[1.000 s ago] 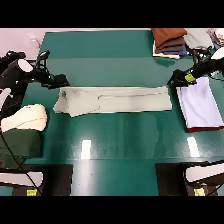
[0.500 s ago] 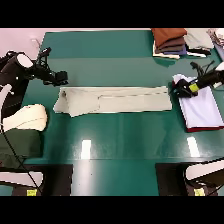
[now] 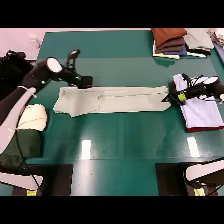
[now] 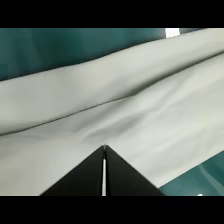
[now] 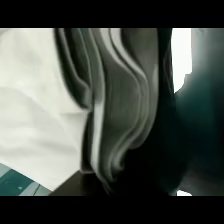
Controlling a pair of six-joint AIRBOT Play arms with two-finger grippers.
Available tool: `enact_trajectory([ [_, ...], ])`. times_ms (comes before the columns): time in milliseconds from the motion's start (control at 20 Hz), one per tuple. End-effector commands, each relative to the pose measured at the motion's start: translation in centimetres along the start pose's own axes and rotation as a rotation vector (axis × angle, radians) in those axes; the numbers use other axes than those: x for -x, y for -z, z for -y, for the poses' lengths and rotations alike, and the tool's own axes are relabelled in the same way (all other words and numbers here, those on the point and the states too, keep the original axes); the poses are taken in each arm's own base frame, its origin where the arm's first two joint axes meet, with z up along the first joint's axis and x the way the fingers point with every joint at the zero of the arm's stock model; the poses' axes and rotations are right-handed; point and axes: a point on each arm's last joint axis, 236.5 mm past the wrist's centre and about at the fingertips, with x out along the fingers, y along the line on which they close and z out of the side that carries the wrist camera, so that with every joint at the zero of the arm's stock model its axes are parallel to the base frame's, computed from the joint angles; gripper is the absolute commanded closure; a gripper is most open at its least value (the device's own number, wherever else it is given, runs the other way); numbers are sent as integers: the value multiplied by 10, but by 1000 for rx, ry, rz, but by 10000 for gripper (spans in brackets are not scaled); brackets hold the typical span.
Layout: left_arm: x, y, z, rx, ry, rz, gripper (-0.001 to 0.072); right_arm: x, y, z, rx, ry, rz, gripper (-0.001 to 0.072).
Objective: Fold the shirts.
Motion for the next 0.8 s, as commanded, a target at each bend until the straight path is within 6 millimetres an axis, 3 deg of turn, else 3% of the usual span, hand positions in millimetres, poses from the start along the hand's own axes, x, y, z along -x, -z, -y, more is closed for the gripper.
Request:
enact_trajectory([
  [0,-37,11,41,-16,56,-5,681,8,-15,-29,85,-23,39,695],
  [100,-62,17,55,-31,75,-37,681,33,-24,-61,176,-34,75,696],
  [250,-94,15,74,-50,106,-62,682,80,-32,-129,333,-50,159,696],
  [400,-124,17,90,-39,149,-100,681,110,-23,-201,476,-76,226,696],
  [600,-143,19,95,-5,173,-123,682,123,-1,-281,651,-119,260,696],
  [750,-140,19,88,-56,134,-134,681,127,14,-317,728,-150,272,696],
])
